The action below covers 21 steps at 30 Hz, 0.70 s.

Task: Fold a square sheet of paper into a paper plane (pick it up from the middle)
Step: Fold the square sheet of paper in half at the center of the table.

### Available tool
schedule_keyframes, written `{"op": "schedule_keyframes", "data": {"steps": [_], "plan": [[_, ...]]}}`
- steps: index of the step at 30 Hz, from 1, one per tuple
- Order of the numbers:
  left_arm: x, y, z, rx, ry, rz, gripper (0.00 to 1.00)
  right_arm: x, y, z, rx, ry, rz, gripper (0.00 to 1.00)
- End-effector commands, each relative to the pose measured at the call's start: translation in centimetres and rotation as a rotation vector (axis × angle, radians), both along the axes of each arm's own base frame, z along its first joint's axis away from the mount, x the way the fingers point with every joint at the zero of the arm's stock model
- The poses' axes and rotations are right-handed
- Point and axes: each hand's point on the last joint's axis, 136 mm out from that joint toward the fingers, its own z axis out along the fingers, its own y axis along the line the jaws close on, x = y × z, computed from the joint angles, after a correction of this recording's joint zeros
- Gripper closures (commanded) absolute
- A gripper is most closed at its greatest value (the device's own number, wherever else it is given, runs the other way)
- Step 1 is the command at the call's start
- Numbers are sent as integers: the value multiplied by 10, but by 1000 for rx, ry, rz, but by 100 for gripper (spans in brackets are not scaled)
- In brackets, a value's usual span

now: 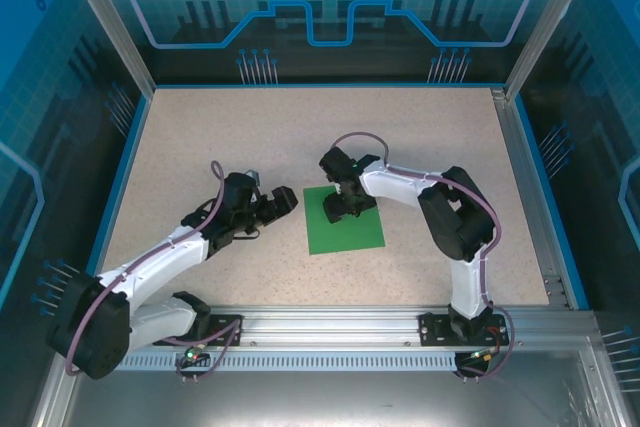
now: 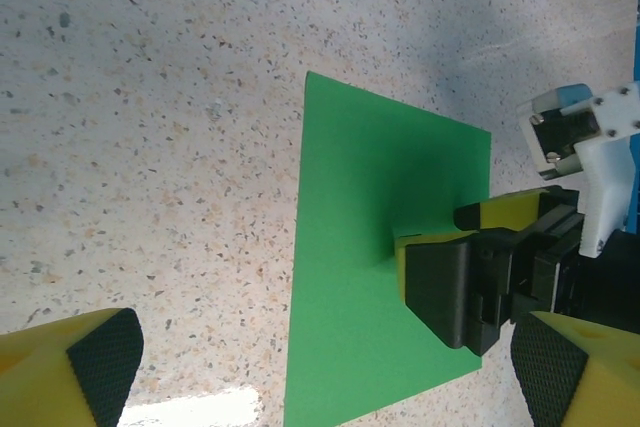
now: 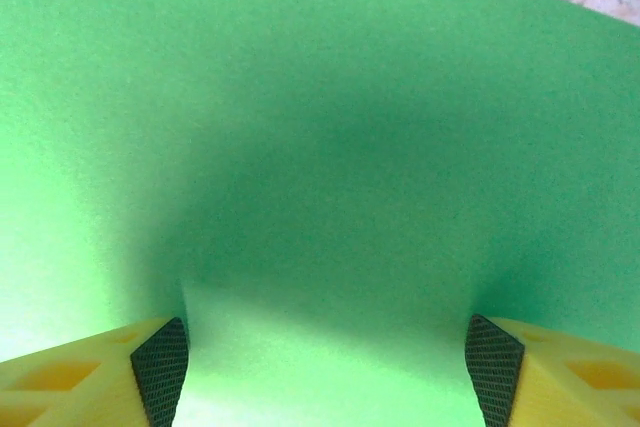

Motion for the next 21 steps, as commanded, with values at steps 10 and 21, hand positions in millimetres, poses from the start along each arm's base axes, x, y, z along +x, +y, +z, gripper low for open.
{"op": "schedule_keyframes", "data": {"steps": [10,21], "plan": [[-15,4,-3,-1,4,-36,1,-13,-4,39,-14,-62,-298,15],[-21,6,-7,-6,0,-38,1,-14,18,26,-18,-10,-255,4]]}}
